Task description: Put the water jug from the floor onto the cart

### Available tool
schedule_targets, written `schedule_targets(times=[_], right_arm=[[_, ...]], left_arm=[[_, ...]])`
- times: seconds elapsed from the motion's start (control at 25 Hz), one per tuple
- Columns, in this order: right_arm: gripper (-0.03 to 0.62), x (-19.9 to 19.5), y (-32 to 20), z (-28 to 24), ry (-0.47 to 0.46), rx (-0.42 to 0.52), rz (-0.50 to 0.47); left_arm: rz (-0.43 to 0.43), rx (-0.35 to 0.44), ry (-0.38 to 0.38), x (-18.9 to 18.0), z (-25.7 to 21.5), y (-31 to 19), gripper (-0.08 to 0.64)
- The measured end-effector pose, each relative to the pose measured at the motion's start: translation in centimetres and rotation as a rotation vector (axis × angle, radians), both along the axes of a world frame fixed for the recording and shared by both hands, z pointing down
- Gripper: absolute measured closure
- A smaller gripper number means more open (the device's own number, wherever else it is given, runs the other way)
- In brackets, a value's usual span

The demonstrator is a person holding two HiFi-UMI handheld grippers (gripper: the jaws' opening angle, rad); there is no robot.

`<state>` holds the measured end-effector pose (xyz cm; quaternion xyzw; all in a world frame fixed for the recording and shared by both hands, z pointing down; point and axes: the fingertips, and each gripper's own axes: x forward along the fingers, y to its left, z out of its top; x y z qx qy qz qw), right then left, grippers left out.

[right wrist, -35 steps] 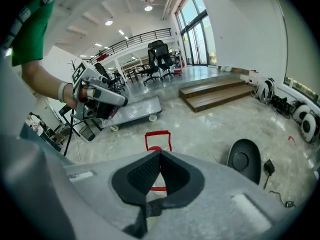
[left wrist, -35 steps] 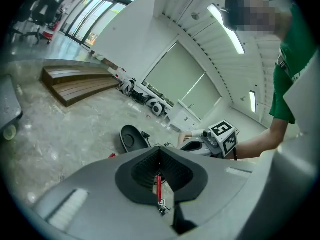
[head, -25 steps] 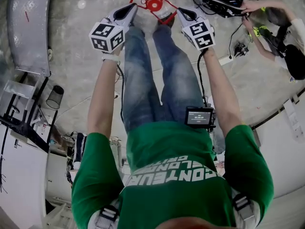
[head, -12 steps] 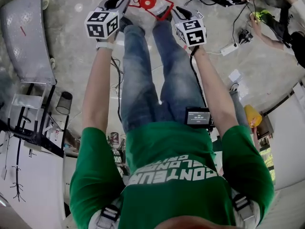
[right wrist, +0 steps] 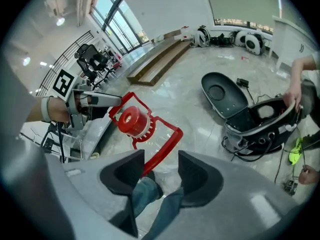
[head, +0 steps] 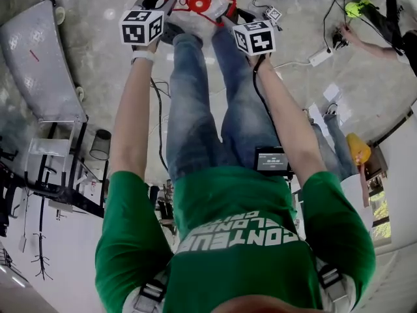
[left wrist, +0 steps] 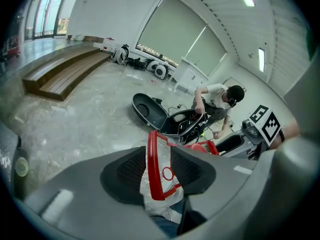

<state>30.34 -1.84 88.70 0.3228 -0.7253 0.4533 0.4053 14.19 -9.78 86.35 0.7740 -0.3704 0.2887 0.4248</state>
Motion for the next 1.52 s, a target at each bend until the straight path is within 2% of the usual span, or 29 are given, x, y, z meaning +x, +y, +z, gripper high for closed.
schedule_targets(times=[0.24,0.8,1.04,1.24,1.52], right_arm=[[0.396,-0.4,-0.1,1.6,0.008,-0.050,0.074],[0.405,-1.3,-1.0,2.8,0.010,-0.077,0.056],[0.443,-0.5,-0.8,3.1,0.004,-0.111,0.080],[0.480,-0.1,-1.2,2.9,-0.036,-0.119,0.119],[0.502,-0.3,-1.3,2.6,-0.048,-0.121,0.092]], left_arm=[[0.039,-0.037,0.002,0.7,1.4,0.6,0.413],[0.049,-0.047,0.010,0.7,2.9,0.1,0.468],[0.035,-0.093,0.034,1.1,2.9,0.1,0.485],[0.015,-0.137,0.038,1.1,3.0,0.7,0.492],[-0.012,-0.168,0.091,1.0,2.5,1.8,0.492]])
